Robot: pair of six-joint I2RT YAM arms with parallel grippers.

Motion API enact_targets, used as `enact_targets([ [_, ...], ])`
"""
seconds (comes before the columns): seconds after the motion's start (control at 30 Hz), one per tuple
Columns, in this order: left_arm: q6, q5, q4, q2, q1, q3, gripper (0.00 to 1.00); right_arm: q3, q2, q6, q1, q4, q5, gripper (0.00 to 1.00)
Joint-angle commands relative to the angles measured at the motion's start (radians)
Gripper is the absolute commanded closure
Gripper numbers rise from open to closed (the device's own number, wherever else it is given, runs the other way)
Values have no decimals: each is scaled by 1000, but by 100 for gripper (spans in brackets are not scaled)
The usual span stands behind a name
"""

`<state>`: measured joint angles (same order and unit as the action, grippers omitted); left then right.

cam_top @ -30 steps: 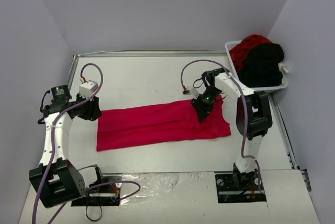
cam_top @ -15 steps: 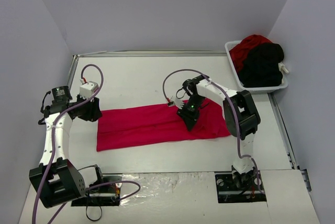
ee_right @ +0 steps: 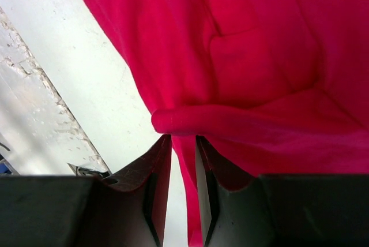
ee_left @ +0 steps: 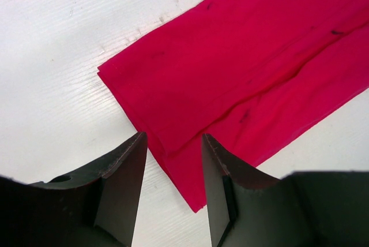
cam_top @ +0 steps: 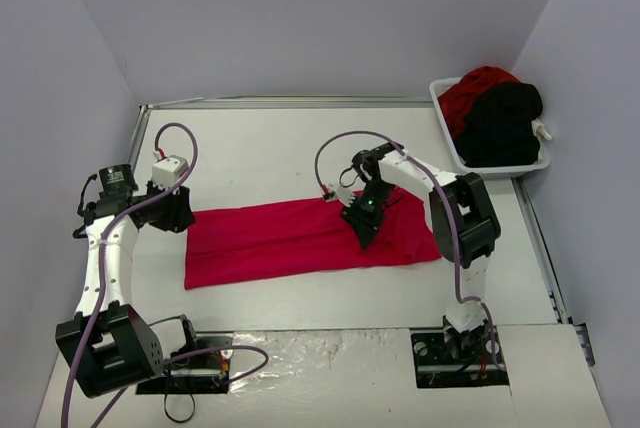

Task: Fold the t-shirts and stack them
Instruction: Fold the other side of the tshirt into a rectangle

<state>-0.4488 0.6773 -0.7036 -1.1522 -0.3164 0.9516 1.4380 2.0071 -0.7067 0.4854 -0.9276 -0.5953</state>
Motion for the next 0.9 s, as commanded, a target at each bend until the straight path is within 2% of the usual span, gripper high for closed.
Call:
enact_targets([
  [0.0,-8,19,12,29,-4,1,59,39,-105,15,-11,-69,18,80],
  [0.13,-8,24,12,37,-6,3,59,55,-162,9,-59,-86,41,80],
  [0.3,-8,31,7,39,-4,6,59,7,-162,-11,-137,-88,69,71],
  [0.47,-8,33,6,37,-4,7,59,-54,-172,-28,-146,-83,74,65],
  [0.87,-8,36,7,34,-4,7,59,-143,-197,-43,-148,-65,75,62],
])
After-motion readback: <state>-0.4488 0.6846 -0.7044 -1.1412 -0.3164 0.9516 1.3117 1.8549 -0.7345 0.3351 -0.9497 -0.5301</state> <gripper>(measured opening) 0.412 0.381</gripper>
